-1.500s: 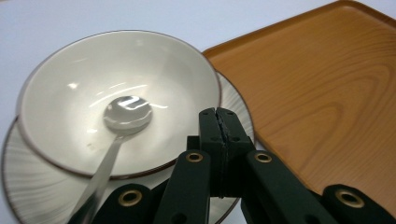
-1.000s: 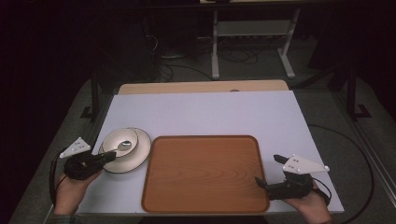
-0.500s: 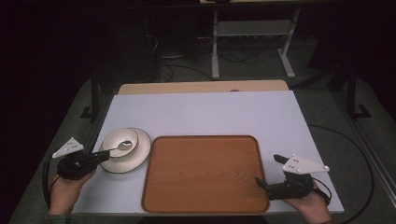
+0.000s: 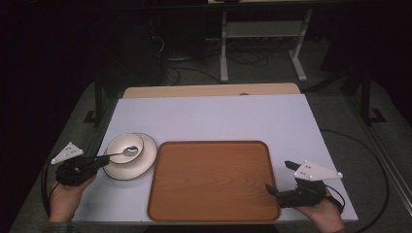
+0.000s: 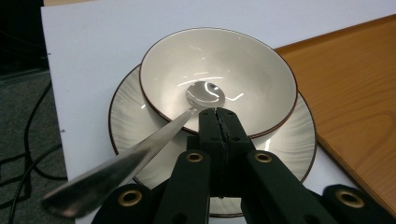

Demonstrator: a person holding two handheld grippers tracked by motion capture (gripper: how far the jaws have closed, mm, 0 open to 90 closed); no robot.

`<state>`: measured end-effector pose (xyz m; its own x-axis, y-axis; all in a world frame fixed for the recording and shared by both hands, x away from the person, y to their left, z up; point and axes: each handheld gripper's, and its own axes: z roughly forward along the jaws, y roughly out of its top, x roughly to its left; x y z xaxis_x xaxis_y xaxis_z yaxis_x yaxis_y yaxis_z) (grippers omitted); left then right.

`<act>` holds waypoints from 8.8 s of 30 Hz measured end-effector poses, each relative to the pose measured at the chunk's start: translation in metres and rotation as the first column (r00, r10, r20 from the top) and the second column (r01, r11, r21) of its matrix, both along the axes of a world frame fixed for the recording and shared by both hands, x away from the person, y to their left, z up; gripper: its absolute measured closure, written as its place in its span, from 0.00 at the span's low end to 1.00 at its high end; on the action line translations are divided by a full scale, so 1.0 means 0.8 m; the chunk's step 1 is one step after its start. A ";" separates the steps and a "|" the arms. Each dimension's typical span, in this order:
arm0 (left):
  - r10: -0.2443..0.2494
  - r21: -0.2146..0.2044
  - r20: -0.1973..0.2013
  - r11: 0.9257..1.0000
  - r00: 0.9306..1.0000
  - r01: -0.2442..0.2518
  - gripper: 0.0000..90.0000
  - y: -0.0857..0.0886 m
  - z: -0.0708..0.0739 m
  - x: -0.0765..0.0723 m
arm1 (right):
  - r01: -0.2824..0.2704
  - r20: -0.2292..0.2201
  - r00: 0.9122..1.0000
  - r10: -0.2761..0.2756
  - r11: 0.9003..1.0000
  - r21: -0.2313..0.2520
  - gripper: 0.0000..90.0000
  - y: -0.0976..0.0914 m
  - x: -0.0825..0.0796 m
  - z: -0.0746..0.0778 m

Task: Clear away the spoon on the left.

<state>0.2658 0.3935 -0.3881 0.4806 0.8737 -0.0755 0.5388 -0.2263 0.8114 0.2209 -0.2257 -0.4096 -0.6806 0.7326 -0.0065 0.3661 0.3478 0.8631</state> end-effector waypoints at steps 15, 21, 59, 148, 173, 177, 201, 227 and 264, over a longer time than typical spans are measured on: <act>0.056 0.009 0.013 0.998 0.998 -0.056 0.99 0.013 -0.001 0.012 | 0.001 -0.002 1.000 -0.001 1.000 0.000 0.03 0.000 0.000 -0.001; 0.083 -0.006 0.029 0.997 0.996 -0.082 0.99 0.022 -0.001 0.021 | 0.002 -0.005 1.000 -0.002 1.000 -0.001 0.03 0.001 0.001 -0.001; 0.121 -0.015 0.037 0.993 0.992 -0.120 0.99 0.012 -0.004 0.103 | 0.008 -0.001 1.000 -0.008 1.000 0.005 0.06 -0.001 0.000 -0.002; 0.114 -0.171 0.034 0.980 0.993 -0.106 0.87 0.015 -0.016 0.096 | 0.016 0.007 1.000 -0.016 1.000 0.006 0.07 -0.003 0.000 0.000; 0.000 -0.190 0.128 0.981 0.992 0.025 0.98 -0.003 0.011 0.083 | 0.017 0.008 1.000 -0.017 1.000 0.007 0.07 -0.004 0.000 0.000; 0.005 -0.196 0.139 0.980 0.990 0.022 0.98 -0.002 0.014 0.082 | 0.017 0.008 1.000 -0.017 1.000 0.007 0.07 -0.004 0.000 0.000; -0.069 -0.183 0.212 0.977 0.975 0.109 0.98 -0.025 0.058 0.064 | 0.021 0.009 1.000 -0.021 1.000 0.009 0.07 -0.006 0.000 0.000; -0.286 -0.138 0.184 0.940 0.940 0.313 0.98 -0.102 0.075 0.051 | 0.024 0.011 1.000 -0.024 1.000 0.012 0.07 -0.007 -0.001 0.001; -0.470 -0.021 0.001 0.882 0.882 0.470 0.98 -0.175 0.014 0.020 | 0.024 0.009 1.000 -0.024 1.000 0.011 0.07 -0.007 0.000 0.000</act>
<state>0.2821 0.2537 -0.3770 0.8344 0.5432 -0.0933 0.3763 -0.4378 0.8165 0.2208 -0.2315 -0.4100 -0.6630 0.7486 -0.0044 0.3663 0.3295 0.8702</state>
